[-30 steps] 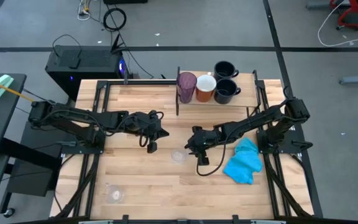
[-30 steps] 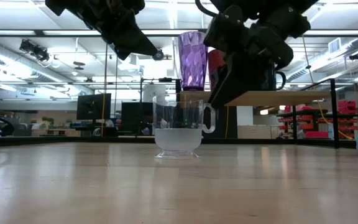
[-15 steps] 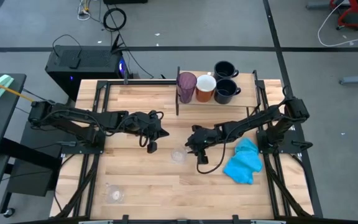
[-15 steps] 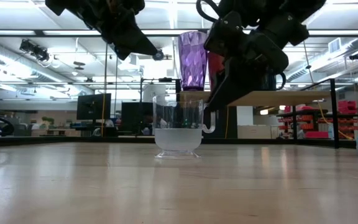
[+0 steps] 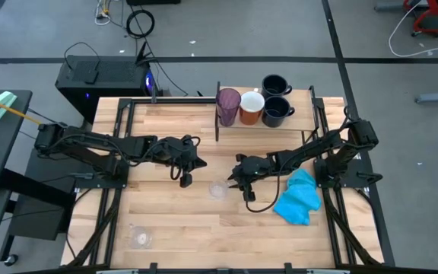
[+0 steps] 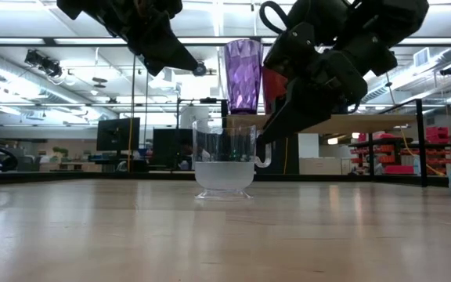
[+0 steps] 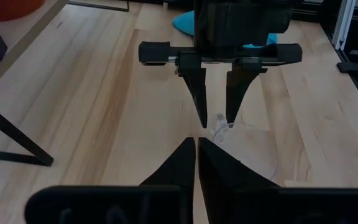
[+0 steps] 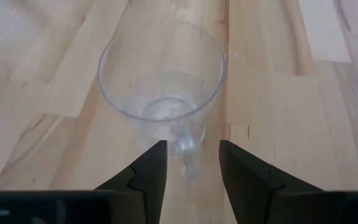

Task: Stack small to large cups/mugs on shelf
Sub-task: Put the top transparent mug on the shelf

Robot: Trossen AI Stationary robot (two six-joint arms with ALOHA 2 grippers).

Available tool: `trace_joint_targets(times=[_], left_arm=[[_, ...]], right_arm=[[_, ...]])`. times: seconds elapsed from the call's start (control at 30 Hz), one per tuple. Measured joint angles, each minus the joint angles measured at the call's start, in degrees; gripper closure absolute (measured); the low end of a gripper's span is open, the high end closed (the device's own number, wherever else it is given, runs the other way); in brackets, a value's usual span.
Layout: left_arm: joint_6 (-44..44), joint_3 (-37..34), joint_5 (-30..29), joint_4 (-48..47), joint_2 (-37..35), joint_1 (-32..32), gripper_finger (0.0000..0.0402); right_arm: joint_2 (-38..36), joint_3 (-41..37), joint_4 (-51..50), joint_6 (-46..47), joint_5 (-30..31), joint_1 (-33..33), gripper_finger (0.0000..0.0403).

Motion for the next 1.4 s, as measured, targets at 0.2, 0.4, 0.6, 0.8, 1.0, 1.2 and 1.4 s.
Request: trace_joint_targets(times=[0.2, 0.4, 0.6, 0.8, 1.0, 1.2, 1.4], left_arm=[[0.0, 0.0, 0.0, 0.0, 0.0, 0.0, 0.0386], [0.0, 0.0, 0.0, 0.0, 0.0, 0.0, 0.0385], [0.0, 0.0, 0.0, 0.0, 0.0, 0.0, 0.0375], [0.0, 0.0, 0.0, 0.0, 0.0, 0.0, 0.0379], [0.0, 0.0, 0.0, 0.0, 0.0, 0.0, 0.0387], [0.0, 0.0, 0.0, -0.1, 0.0, 0.0, 0.0383], [0.0, 0.0, 0.0, -0.1, 0.0, 0.0, 0.0377]], right_arm=[[0.0, -1.9, 4.2, 0.5, 0.0, 0.0, 0.0268], [0.0, -3.0, 5.7, 1.2, 0.0, 0.0, 0.0285], [0.0, -3.0, 5.6, 1.2, 0.1, 0.0, 0.0321], [0.0, -3.0, 5.6, 1.2, 0.2, 0.0, 0.0369], [-0.4, -3.0, 5.1, 1.2, 0.2, 0.0, 0.0387], [-5.2, -3.0, -0.4, 1.0, 1.0, 0.0, 0.0385], [-15.0, -3.0, -11.4, 1.2, 2.1, -0.4, 0.0386]])
